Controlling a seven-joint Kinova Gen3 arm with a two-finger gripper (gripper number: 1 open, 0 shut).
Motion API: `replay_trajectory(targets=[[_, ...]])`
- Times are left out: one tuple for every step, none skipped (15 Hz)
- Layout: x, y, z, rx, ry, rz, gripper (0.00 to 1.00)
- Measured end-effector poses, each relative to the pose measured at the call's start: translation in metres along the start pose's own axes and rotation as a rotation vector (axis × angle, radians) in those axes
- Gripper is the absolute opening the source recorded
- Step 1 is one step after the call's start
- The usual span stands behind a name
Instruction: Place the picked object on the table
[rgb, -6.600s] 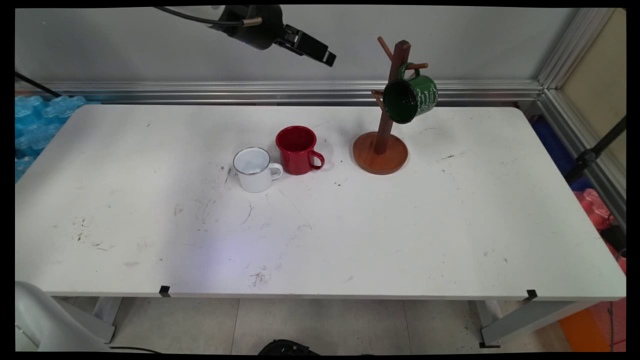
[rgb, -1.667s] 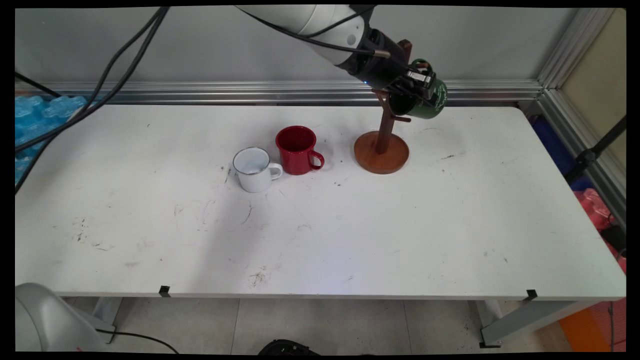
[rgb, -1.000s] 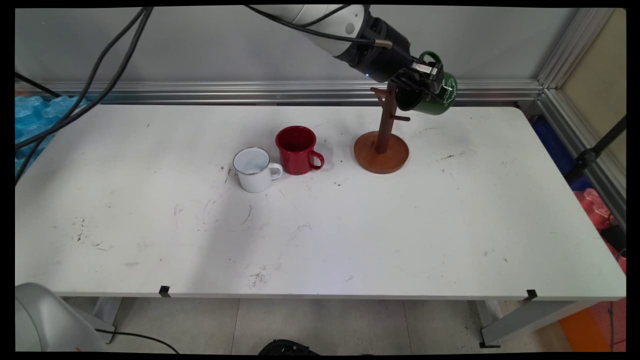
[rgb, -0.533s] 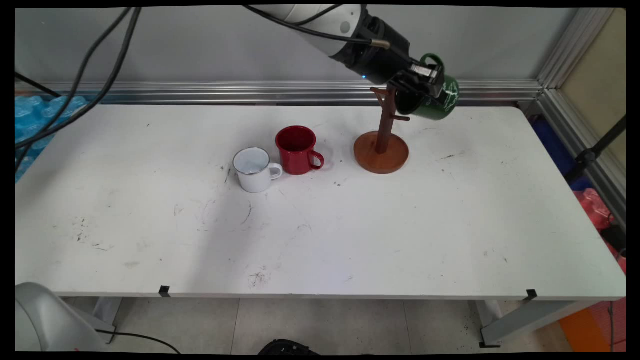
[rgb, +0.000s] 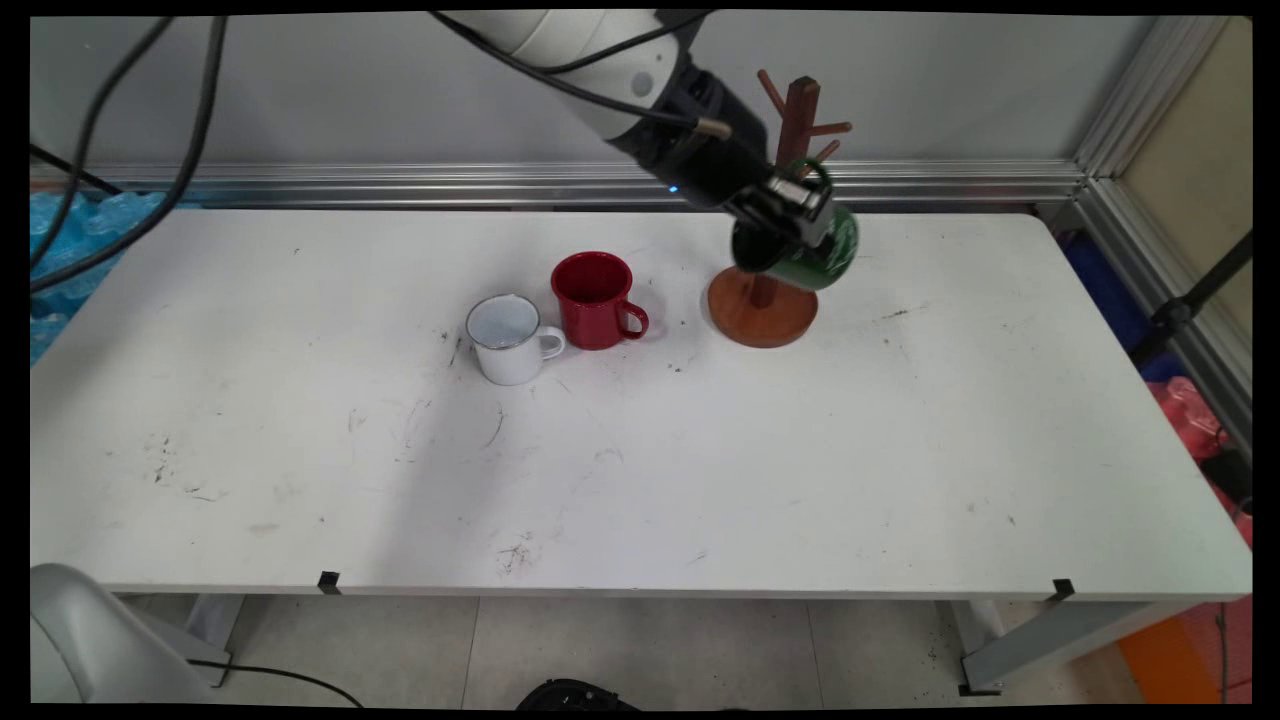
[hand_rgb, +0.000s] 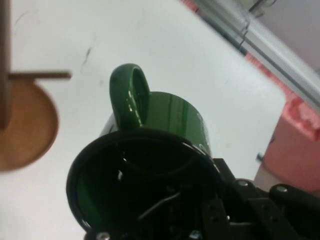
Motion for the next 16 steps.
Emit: replay_trajectory(targets=[[-0.004, 0.001, -0.003, 0.018, -0.02, -0.001, 0.0], [-0.008, 0.002, -0.006, 0.04, -0.044, -0.003, 0.0], [-0.009, 0.003, -0.008, 0.054, -0.058, -0.004, 0.0], [-0.012, 0.004, -0.01, 0.074, -0.077, -0.005, 0.0], [-0.014, 0.005, -0.011, 0.099, -0.102, -0.004, 0.0], [-0.016, 0.005, -0.012, 0.12, -0.123, -0.004, 0.0], [-0.018, 0.006, -0.013, 0.143, -0.148, -0.006, 0.0], [-0.019, 0.007, -0.013, 0.156, -0.162, -0.007, 0.0], [-0.021, 0.007, -0.012, 0.175, -0.182, -0.008, 0.0], [-0.021, 0.007, -0.012, 0.196, -0.201, -0.005, 0.0], [-0.022, 0.007, -0.011, 0.223, -0.223, 0.002, 0.0], [-0.023, 0.007, -0.01, 0.242, -0.239, 0.006, 0.0], [-0.024, 0.007, -0.008, 0.262, -0.258, 0.007, 0.0], [-0.025, 0.008, -0.005, 0.281, -0.277, 0.008, 0.0], [-0.026, 0.008, -0.004, 0.297, -0.294, 0.01, 0.0], [-0.027, 0.008, -0.002, 0.308, -0.306, 0.01, 0.0]])
